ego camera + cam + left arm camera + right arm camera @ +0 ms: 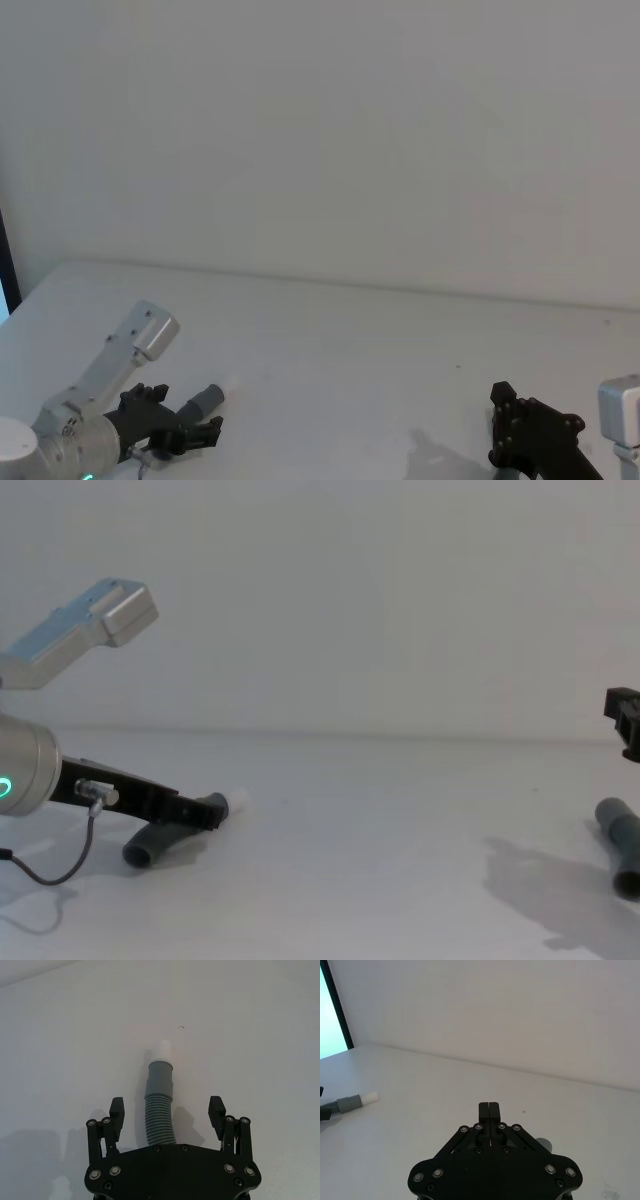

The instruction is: Use both hands to pick up one end of the pipe from the table, align the ends, and insert them.

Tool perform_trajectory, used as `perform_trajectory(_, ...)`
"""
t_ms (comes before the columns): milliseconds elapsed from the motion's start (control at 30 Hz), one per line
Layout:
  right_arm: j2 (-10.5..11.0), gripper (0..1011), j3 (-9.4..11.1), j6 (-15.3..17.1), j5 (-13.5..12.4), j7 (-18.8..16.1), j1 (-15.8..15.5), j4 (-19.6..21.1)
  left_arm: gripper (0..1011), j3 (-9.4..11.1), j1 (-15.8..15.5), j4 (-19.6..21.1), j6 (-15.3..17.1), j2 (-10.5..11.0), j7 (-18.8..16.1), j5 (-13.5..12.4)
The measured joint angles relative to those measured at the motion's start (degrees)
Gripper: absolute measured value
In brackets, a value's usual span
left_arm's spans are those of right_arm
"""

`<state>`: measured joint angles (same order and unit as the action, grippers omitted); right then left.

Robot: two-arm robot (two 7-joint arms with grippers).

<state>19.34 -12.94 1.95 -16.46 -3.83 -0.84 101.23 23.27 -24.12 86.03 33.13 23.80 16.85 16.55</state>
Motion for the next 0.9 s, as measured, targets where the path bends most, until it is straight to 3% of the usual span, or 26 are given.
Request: perform_trajectory(900, 0.00, 0, 0.00, 0.00, 0.00, 0.00, 0.00, 0.00, 1002, 0.00, -0.18, -0.34, 0.13, -0.07, 0.15, -0.01)
